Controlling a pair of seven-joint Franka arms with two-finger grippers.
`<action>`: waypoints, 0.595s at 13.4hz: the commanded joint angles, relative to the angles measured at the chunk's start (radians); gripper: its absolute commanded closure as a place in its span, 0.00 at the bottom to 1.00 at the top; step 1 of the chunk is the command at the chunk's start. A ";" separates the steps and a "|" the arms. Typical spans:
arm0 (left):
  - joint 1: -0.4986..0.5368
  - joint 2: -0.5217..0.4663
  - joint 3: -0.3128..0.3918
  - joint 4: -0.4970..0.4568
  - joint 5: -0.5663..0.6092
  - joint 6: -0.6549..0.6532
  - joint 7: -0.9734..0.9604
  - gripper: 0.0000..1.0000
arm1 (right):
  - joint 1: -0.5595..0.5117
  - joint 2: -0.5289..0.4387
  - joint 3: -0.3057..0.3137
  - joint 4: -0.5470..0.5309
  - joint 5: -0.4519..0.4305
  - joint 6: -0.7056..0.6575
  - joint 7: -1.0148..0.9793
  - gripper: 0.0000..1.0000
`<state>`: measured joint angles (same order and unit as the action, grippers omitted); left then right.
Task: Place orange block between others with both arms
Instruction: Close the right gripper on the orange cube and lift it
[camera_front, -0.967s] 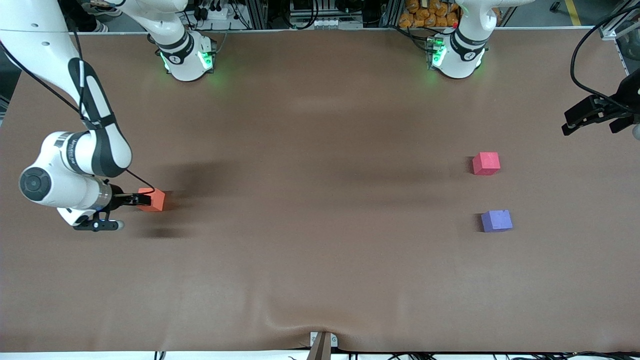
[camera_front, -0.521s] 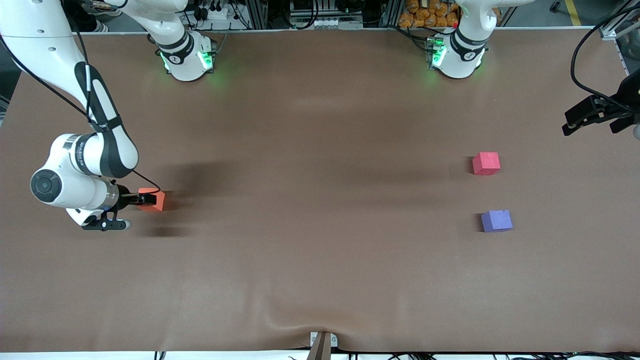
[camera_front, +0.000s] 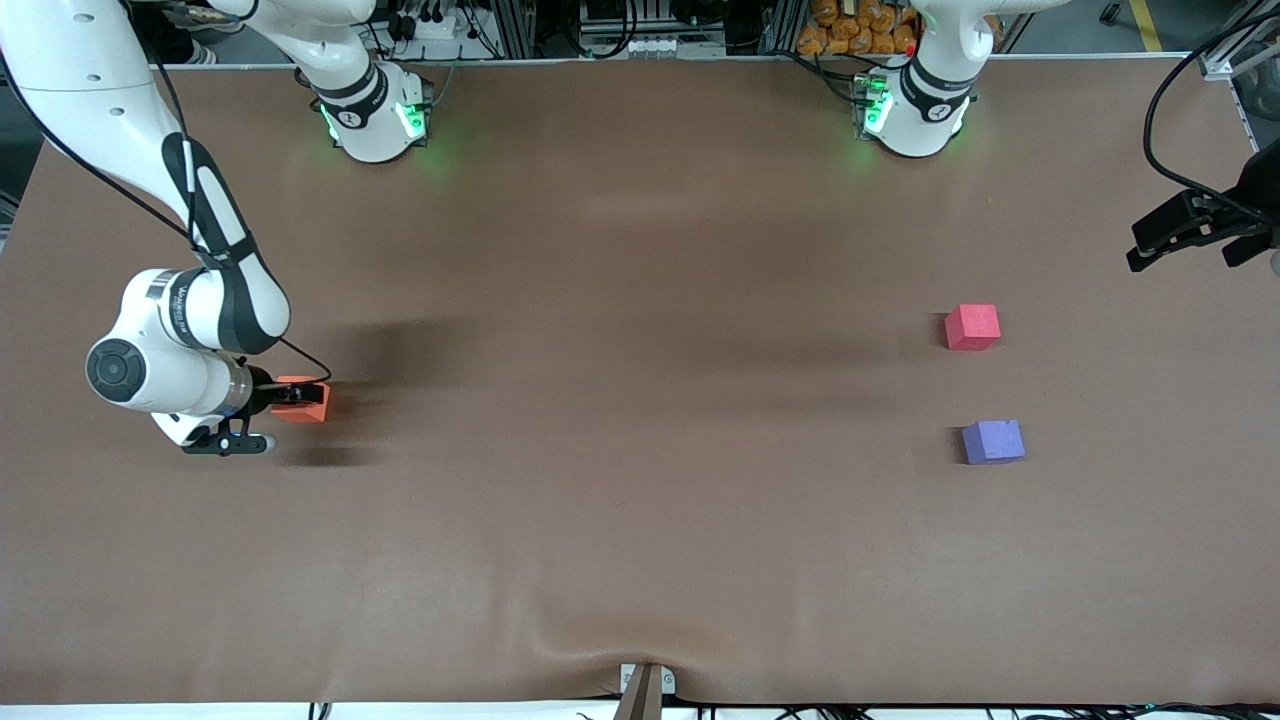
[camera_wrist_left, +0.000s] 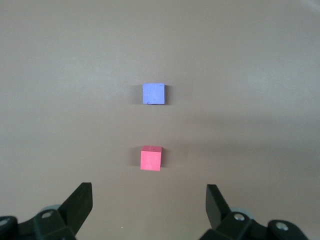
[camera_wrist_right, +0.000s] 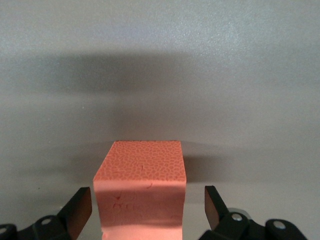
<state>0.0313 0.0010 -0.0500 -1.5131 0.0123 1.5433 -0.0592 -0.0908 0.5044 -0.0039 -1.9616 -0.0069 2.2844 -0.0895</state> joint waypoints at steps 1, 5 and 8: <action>0.010 0.002 -0.005 0.013 -0.017 0.000 0.019 0.00 | 0.002 -0.003 0.001 -0.016 -0.005 0.032 -0.012 0.26; 0.012 0.005 -0.008 0.013 -0.015 0.011 0.019 0.00 | 0.002 -0.004 0.001 -0.016 -0.005 0.023 -0.012 0.85; 0.010 0.005 -0.008 0.011 -0.015 0.011 0.019 0.00 | 0.002 -0.004 0.001 -0.014 -0.005 0.023 -0.012 0.94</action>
<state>0.0307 0.0011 -0.0518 -1.5131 0.0123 1.5489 -0.0592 -0.0903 0.5055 -0.0035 -1.9614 -0.0069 2.2950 -0.0900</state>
